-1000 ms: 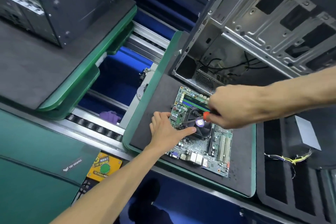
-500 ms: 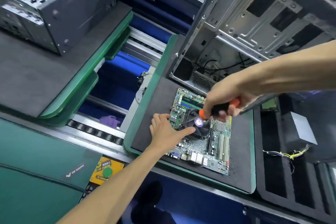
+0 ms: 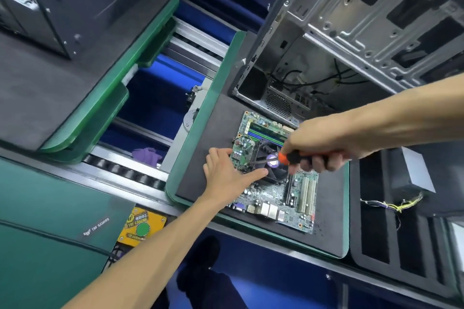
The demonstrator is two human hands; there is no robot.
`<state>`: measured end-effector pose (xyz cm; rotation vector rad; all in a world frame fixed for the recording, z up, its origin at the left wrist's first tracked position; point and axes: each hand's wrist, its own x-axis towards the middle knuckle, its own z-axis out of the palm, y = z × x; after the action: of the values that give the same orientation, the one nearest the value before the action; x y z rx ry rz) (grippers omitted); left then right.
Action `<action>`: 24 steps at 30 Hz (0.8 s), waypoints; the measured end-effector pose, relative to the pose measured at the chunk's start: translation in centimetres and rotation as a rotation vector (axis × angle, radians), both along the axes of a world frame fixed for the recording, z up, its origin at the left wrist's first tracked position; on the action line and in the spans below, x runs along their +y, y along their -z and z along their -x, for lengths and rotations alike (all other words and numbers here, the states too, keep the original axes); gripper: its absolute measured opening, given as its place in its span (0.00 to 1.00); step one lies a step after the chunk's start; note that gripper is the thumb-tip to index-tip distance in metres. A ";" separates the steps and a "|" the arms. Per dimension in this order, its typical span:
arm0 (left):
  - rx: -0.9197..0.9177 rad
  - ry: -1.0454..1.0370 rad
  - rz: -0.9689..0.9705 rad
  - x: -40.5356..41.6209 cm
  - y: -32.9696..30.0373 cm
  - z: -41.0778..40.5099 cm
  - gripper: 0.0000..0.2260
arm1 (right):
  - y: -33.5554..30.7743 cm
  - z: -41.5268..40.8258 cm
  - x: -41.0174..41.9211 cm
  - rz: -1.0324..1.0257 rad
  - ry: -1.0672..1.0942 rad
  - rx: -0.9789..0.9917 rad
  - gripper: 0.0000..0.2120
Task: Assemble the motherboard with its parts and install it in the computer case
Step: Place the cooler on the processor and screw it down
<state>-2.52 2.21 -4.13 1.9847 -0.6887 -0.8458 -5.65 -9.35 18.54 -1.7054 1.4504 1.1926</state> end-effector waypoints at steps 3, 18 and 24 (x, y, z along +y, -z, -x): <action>-0.004 0.007 -0.002 0.0 -0.2 0.1 0.47 | -0.3 -0.2 -0.4 -0.160 0.465 0.016 0.20; -0.474 0.181 0.185 -0.8 -3.8 -0.4 0.43 | -2.7 9.9 -4.0 0.278 -0.240 -0.464 0.19; -0.782 0.668 0.155 -4.8 -5.5 -0.2 0.48 | -2.6 16.9 -3.6 0.399 -0.281 -0.573 0.12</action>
<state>-2.33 -2.55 1.36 1.9269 -1.8730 -0.3106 -22.57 -12.94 21.11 -2.3370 1.1580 0.4712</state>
